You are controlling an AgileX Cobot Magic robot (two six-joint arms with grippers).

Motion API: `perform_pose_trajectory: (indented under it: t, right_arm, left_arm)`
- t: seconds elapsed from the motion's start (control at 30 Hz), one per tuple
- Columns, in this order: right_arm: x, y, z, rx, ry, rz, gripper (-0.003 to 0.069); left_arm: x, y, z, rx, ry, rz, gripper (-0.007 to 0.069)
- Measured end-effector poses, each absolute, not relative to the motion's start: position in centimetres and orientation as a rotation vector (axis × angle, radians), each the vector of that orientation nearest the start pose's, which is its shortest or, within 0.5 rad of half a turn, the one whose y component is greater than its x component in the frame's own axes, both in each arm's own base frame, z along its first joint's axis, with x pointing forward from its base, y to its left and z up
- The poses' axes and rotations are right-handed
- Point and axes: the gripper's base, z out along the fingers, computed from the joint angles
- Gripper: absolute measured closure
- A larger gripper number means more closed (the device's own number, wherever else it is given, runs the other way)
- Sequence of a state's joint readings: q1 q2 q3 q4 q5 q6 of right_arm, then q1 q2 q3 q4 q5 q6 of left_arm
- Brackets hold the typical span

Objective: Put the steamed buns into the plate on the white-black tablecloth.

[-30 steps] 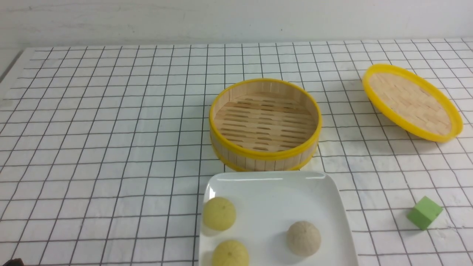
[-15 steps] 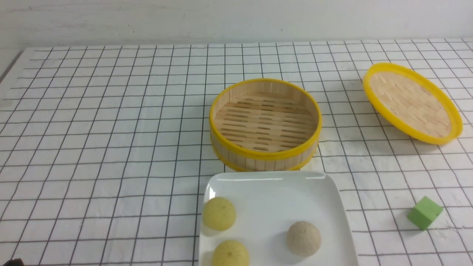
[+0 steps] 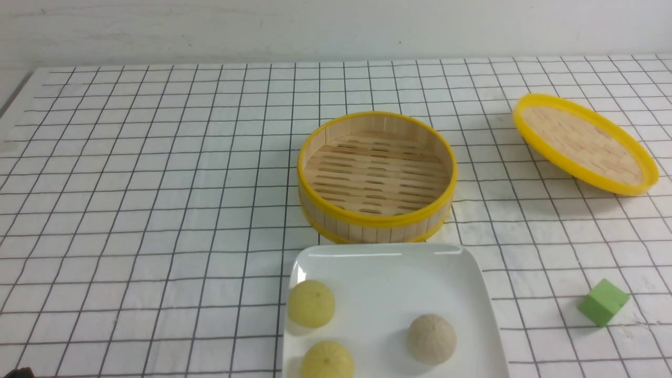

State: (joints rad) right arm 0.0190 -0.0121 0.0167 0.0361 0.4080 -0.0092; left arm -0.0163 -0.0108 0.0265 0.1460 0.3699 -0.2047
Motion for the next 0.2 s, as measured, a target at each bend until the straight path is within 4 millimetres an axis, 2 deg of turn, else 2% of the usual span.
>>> perform_pose_trajectory:
  t: [0.2]
  right_arm:
    - [5.14, 0.23, 17.16, -0.005, 1.896, 0.043, 0.0464]
  left_arm:
    - [5.27, 0.4, 17.19, -0.084, 1.863, -0.009, 0.057]
